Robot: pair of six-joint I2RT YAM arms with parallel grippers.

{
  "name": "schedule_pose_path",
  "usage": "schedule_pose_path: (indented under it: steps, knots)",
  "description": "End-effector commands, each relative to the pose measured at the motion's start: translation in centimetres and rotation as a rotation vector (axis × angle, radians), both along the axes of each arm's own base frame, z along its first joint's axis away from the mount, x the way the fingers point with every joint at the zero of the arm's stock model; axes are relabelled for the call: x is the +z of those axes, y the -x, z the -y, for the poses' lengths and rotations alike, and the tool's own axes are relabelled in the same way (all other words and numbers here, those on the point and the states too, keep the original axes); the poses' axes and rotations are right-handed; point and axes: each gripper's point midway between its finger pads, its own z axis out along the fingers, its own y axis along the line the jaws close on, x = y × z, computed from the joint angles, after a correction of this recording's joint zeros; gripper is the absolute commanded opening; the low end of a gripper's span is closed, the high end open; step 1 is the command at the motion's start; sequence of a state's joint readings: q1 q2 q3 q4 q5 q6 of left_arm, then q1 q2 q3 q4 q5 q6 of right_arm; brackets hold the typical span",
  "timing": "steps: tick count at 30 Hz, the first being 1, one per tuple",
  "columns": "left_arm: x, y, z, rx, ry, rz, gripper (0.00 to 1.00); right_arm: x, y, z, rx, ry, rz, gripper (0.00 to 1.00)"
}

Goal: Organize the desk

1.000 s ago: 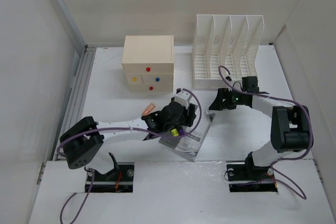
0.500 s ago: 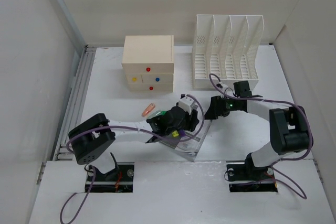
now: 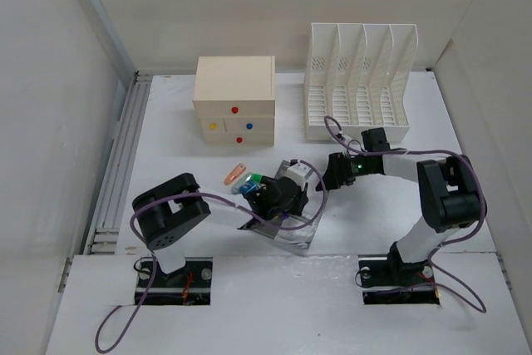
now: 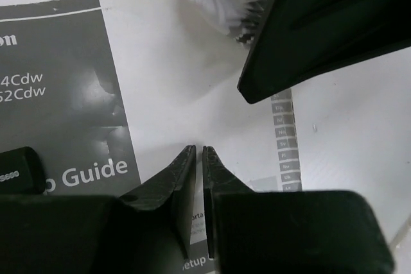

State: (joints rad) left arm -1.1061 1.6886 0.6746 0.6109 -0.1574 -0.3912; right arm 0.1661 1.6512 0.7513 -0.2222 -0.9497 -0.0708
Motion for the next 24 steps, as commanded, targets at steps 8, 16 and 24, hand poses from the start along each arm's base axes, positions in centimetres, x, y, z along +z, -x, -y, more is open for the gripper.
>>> schedule_pose_path:
  steps: [8,16,24]
  knots:
    - [-1.0,-0.4,2.3,-0.029,0.032,-0.019,0.01,-2.1,0.2,1.0,-0.054,0.135,-0.024,0.34]
    - [0.2,-2.1,2.2,-0.005,0.071,-0.007,0.01,-1.1,-1.0,2.7,-0.120,0.138,0.009,0.00]
    - [4.3,-3.6,2.4,-0.021,0.075,0.073,0.24,3.9,-3.5,5.6,-0.183,0.123,0.140,0.00]
